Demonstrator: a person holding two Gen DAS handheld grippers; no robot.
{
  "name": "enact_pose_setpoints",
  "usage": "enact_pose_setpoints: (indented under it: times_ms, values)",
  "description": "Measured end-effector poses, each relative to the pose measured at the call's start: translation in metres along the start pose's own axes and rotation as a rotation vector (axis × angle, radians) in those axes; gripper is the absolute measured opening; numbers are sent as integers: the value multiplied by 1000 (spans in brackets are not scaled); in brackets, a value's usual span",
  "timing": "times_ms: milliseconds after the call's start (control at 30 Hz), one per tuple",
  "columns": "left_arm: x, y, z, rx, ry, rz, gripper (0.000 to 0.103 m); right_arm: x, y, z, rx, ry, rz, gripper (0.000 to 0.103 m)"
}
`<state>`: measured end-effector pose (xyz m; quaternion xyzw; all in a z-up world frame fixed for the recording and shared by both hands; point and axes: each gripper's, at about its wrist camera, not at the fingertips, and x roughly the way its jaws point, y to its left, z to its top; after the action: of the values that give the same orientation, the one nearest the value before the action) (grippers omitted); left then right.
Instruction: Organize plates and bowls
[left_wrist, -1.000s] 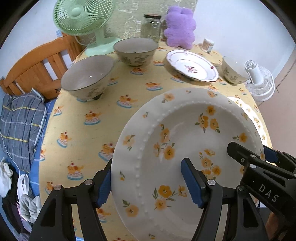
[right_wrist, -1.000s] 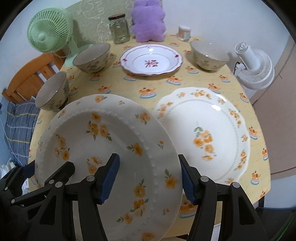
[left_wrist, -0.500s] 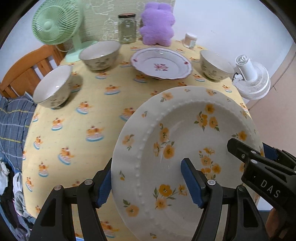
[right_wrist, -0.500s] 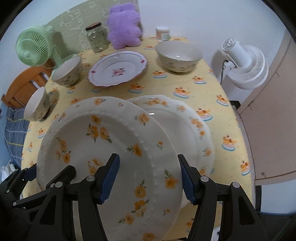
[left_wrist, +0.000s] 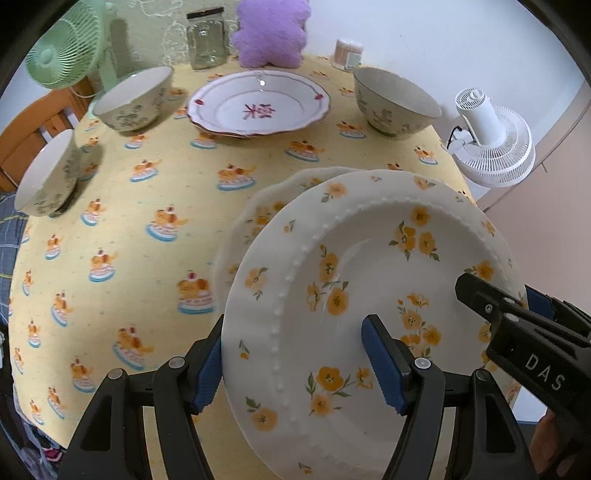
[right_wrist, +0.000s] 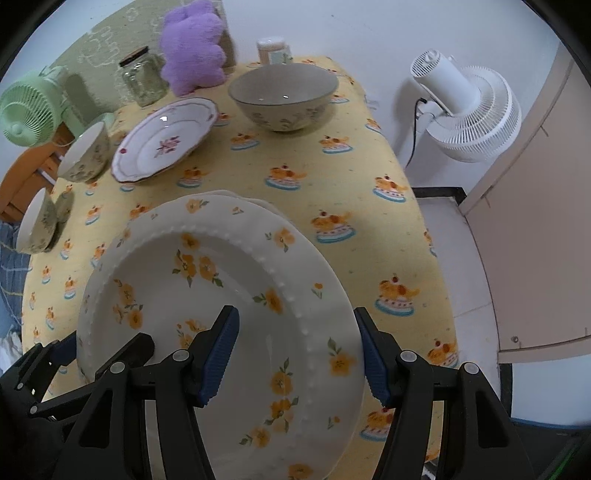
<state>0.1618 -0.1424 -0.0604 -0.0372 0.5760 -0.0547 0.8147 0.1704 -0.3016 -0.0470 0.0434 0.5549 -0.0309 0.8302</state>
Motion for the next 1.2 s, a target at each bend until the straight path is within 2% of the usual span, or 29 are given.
enact_pose_setpoints:
  times_ms: [133, 433, 800, 1067, 1200]
  values:
    - [10, -11, 1, 3, 4, 5, 72, 9, -11, 4, 5, 16, -1, 66]
    - [28, -8, 3, -45, 54, 1, 72, 22, -14, 11, -14, 35, 13, 65]
    - [33, -18, 7, -8, 42, 59, 76, 29, -14, 13, -11, 37, 7, 65]
    - [34, -30, 10, 49, 36, 156, 79, 27, -14, 12, -22, 24, 10, 57]
    - [34, -30, 11, 47, 42, 166, 79, 24, -16, 10, -33, 26, 2, 46]
